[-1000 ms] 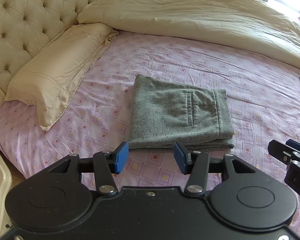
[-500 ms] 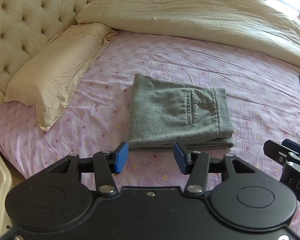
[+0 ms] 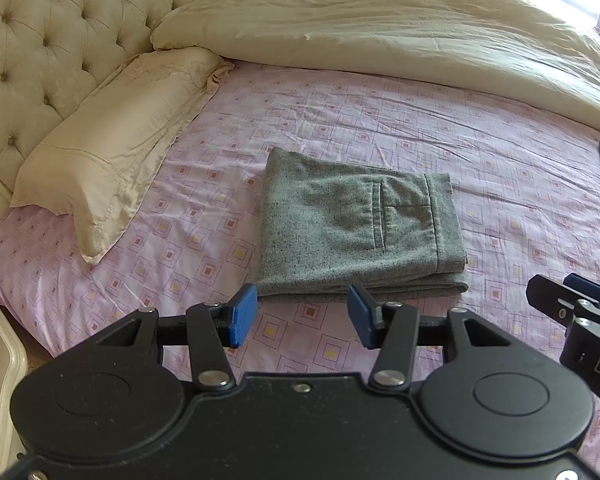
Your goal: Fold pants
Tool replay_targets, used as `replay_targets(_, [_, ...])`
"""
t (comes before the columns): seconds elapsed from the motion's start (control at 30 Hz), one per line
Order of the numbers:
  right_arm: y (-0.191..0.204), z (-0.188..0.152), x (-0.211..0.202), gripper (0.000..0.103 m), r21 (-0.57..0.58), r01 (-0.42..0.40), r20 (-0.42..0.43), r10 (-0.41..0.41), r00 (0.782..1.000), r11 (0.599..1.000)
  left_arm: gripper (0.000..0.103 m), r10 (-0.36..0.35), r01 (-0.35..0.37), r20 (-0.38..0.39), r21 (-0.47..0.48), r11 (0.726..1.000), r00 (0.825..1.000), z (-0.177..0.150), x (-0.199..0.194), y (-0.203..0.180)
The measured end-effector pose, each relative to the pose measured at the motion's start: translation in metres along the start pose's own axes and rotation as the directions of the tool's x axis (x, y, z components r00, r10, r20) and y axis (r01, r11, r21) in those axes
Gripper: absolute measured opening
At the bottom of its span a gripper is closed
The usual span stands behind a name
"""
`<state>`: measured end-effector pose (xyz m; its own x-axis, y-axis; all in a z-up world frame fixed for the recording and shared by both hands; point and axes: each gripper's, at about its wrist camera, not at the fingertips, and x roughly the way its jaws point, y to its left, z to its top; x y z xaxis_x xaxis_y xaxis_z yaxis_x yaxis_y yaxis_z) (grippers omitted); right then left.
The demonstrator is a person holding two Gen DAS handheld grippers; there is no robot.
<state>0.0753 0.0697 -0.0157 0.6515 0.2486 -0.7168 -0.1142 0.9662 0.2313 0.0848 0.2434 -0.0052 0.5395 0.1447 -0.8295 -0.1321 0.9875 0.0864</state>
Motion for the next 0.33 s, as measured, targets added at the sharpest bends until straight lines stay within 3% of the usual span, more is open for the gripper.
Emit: replay_targets(0.33, [-0.0030,-0.0001,-0.0022,0.032,0.013,-0.011,0.003,0.011,1.000,1.000,0.057,-0.012,0.012,0.012,0.040,0.999,1.000,-0.0020,-0.0058,-0.0087])
